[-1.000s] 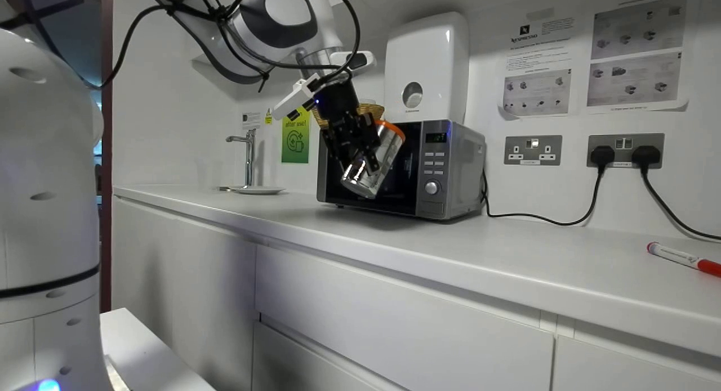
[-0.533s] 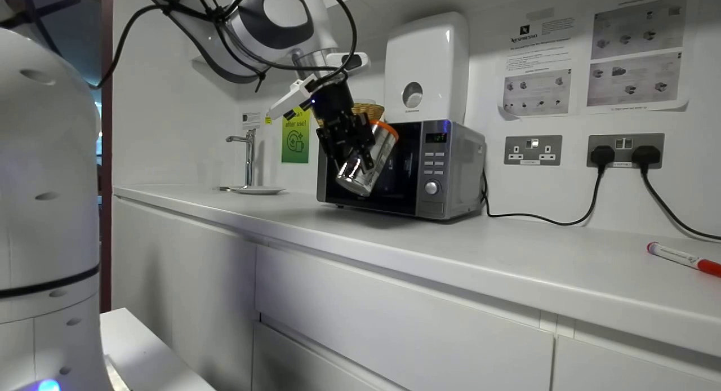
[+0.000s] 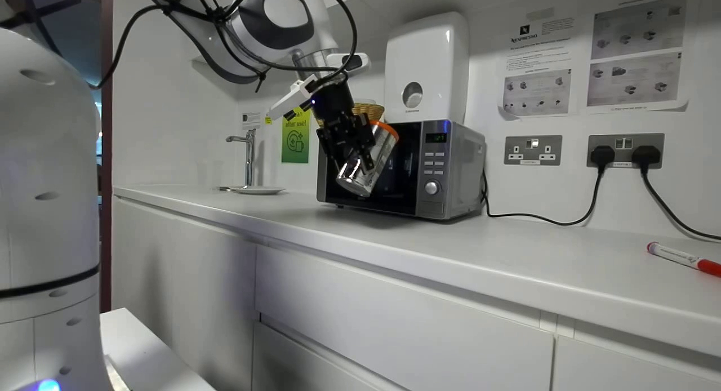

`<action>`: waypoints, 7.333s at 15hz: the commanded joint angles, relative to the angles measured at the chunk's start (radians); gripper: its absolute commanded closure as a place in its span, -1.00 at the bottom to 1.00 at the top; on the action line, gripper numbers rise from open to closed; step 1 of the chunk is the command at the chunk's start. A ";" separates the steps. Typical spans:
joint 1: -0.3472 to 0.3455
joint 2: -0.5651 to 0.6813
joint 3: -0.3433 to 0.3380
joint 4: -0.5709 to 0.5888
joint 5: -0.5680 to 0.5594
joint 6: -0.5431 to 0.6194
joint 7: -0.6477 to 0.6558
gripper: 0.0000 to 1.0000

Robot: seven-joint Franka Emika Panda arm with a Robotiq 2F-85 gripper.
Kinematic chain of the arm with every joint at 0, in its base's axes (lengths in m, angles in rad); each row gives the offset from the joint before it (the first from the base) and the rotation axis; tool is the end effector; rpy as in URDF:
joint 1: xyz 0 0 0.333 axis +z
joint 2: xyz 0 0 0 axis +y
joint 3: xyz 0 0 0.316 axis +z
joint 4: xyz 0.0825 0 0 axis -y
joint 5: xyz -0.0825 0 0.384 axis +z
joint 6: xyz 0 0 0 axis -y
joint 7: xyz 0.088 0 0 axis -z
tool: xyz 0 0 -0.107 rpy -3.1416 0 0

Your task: Put the things on top of the microwave onto the counter in front of the microwave

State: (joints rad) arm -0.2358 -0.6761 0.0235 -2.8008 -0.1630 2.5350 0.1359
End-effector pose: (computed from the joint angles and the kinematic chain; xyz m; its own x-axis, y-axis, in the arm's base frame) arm 0.3521 -0.0744 0.4361 0.8939 -0.1930 0.4046 -0.2525 -0.9626 0.0986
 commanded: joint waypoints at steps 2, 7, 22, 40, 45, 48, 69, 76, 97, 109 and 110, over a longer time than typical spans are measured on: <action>0.012 0.020 -0.006 0.002 0.009 0.004 0.007 -0.09; 0.035 0.097 0.005 0.001 0.012 0.047 0.015 -0.09; -0.500 0.271 0.485 0.000 -0.447 0.510 0.595 -0.09; -0.664 0.332 0.691 0.020 -0.867 0.487 1.089 -0.09; -0.592 0.410 0.617 0.023 -0.864 0.451 1.033 -0.94; -0.500 0.495 0.537 0.011 -0.771 0.430 0.874 -1.00; 0.187 0.066 0.035 0.206 0.069 -0.543 0.039 -1.00; 0.254 0.089 0.044 0.310 0.110 -0.522 -0.033 -1.00; 0.230 0.197 0.112 0.406 0.119 -0.573 0.290 -1.00; 0.179 0.482 0.228 0.767 -0.182 -0.444 0.671 -1.00; 0.189 0.506 0.221 0.810 -0.184 -0.475 0.700 -1.00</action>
State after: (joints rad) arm -0.0431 -0.2677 0.2338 -2.1545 -0.3135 2.1726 0.7424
